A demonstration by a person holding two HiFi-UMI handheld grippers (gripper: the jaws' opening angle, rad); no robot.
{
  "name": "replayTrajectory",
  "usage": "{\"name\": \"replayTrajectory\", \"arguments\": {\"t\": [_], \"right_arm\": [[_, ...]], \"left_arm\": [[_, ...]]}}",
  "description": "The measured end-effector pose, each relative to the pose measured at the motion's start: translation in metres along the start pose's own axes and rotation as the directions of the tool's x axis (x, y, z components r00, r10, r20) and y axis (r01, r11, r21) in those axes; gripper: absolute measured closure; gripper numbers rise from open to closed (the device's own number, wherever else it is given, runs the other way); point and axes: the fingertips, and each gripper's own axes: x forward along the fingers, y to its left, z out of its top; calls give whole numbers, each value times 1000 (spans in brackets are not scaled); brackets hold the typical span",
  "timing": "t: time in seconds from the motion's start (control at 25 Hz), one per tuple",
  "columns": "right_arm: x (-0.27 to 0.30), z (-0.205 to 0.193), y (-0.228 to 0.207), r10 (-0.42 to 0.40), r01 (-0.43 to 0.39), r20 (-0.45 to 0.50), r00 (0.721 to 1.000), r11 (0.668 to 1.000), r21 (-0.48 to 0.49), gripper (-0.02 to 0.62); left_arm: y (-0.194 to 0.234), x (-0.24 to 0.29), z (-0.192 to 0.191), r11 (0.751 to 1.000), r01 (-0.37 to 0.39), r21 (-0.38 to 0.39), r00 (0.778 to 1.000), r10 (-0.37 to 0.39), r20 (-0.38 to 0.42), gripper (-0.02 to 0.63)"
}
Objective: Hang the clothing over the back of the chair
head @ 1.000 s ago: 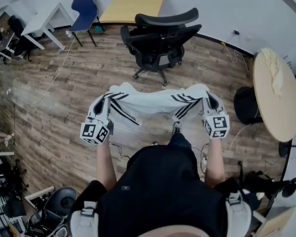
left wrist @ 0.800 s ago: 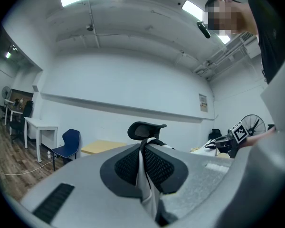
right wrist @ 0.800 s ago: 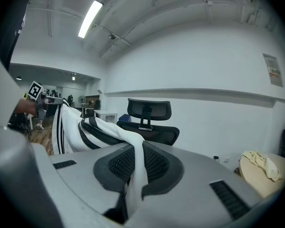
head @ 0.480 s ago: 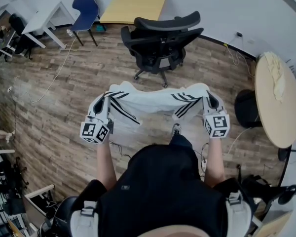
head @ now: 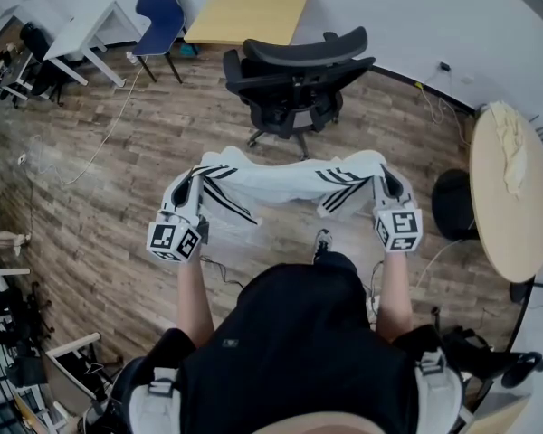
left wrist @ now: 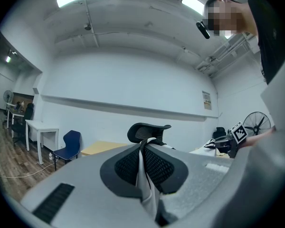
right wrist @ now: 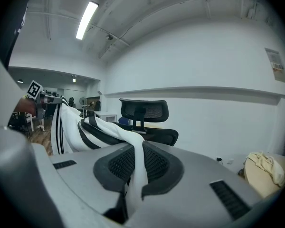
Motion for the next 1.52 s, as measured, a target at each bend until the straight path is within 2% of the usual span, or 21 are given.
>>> {"name": "replayTrajectory", "arguments": {"t": [0.16, 0.36, 0.52, 0.92, 1.52], "right_arm": [[7, 5, -14, 17, -16, 16, 1000, 1000, -5, 580], [16, 10, -32, 31, -31, 32, 999, 999, -18, 580], [22, 12, -48, 43, -42, 33, 999, 999, -25, 580], [41, 8, -81, 92, -91, 21, 996, 995, -26, 580], [70, 16, -105, 200, -196, 62, 978, 979, -63, 580]], "left_arm": [[-6, 10, 6, 1000, -10, -4, 1000, 10, 5, 602], [-14, 23, 17, 996, -32, -80, 998, 36, 55, 601], [-22, 33, 16, 998, -42, -51, 998, 45, 47, 601], [-43, 52, 17, 993, -102, -56, 993, 104, 46, 601], [-63, 57, 18, 978, -205, -38, 975, 208, 81, 601]]}}
